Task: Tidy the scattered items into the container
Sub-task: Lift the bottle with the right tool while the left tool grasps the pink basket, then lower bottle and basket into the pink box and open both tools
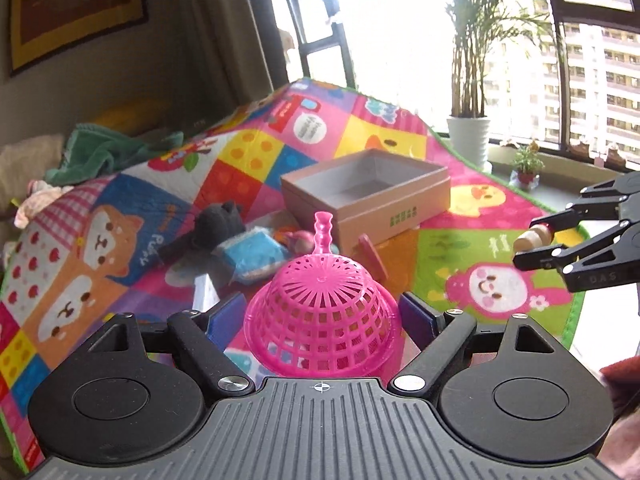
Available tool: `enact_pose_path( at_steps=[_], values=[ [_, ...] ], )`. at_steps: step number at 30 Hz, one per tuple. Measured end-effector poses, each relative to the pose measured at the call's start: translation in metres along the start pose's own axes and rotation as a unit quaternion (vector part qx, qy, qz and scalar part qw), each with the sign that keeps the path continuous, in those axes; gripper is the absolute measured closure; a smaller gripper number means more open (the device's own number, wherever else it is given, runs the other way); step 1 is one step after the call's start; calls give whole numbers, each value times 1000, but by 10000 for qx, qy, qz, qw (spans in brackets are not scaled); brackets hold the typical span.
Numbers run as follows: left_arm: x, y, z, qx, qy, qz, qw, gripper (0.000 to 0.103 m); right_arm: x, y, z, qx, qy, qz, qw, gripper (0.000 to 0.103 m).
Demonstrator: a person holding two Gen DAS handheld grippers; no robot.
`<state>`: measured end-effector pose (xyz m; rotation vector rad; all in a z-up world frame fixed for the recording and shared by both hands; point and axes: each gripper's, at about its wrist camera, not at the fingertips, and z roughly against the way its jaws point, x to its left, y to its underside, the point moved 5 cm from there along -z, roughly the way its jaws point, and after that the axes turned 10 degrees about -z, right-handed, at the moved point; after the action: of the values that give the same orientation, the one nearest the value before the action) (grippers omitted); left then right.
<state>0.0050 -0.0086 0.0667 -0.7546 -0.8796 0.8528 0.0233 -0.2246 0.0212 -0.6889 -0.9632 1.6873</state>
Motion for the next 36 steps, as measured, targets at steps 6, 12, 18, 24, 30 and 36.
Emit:
enact_pose_path(
  at_steps=[6,12,18,24,30,36],
  values=[
    [-10,-46,-13,-595,186,-112,9980,15,-9,-21,16,-262,59,101,9996,56],
    [-6,-84,-85,-545,404,-55,9977,15,-25,-48,6,-670,413,371,9962,56],
    [12,-117,-161,-732,684,340,9944,15,-46,-84,-44,-854,562,403,9939,56],
    [46,-136,-218,-489,1090,1076,9870,7,-63,-129,-126,-909,667,221,9934,29],
    [71,-89,-182,-413,549,1031,9923,1,-46,-105,-136,-766,261,133,9966,7],
    [50,-15,-141,134,183,607,9979,0,-24,-74,-124,-436,-134,-108,9989,0]
  ],
)
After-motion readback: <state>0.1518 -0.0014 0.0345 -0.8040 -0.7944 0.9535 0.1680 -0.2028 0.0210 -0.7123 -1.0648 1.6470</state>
